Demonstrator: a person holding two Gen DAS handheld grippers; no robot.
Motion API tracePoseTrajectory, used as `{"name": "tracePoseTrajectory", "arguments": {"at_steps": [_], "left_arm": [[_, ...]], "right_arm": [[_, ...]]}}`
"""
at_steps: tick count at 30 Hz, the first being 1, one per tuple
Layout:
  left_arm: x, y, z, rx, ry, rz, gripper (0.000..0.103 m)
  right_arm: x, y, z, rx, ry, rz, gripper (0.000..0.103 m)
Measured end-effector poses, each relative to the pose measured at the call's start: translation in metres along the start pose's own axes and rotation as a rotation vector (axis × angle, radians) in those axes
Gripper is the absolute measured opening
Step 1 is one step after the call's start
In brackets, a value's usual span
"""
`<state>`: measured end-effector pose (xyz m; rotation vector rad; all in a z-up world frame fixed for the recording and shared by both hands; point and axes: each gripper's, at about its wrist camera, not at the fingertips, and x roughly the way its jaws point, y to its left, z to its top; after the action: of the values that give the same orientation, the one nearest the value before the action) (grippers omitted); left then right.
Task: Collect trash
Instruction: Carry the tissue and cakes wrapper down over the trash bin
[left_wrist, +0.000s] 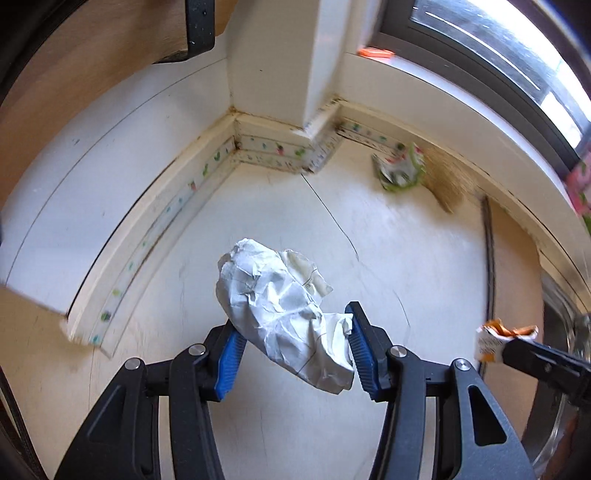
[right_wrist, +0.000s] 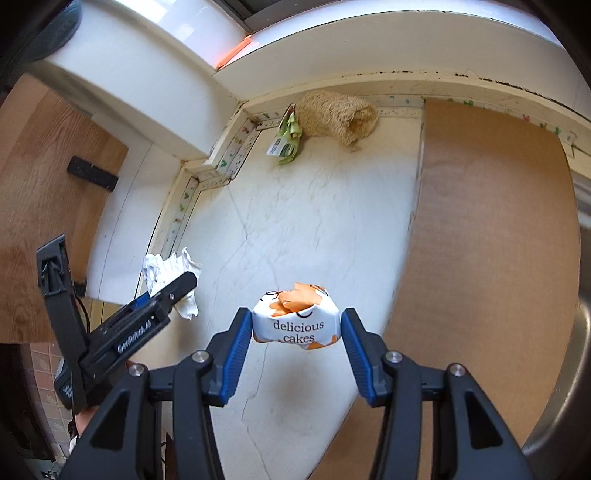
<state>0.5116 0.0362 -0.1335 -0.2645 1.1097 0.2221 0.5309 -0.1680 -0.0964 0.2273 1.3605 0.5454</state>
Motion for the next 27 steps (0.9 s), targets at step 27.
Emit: {"name": "tracePoseTrajectory", "arguments": {"at_steps": [27], "left_arm": [[-0.184,0.083,-0.252,0.268,0.033,-0.215,0.051]], "right_arm": [[-0.056,0.112,-0.301,0.166,-0.151,-0.085,0.050]]}}
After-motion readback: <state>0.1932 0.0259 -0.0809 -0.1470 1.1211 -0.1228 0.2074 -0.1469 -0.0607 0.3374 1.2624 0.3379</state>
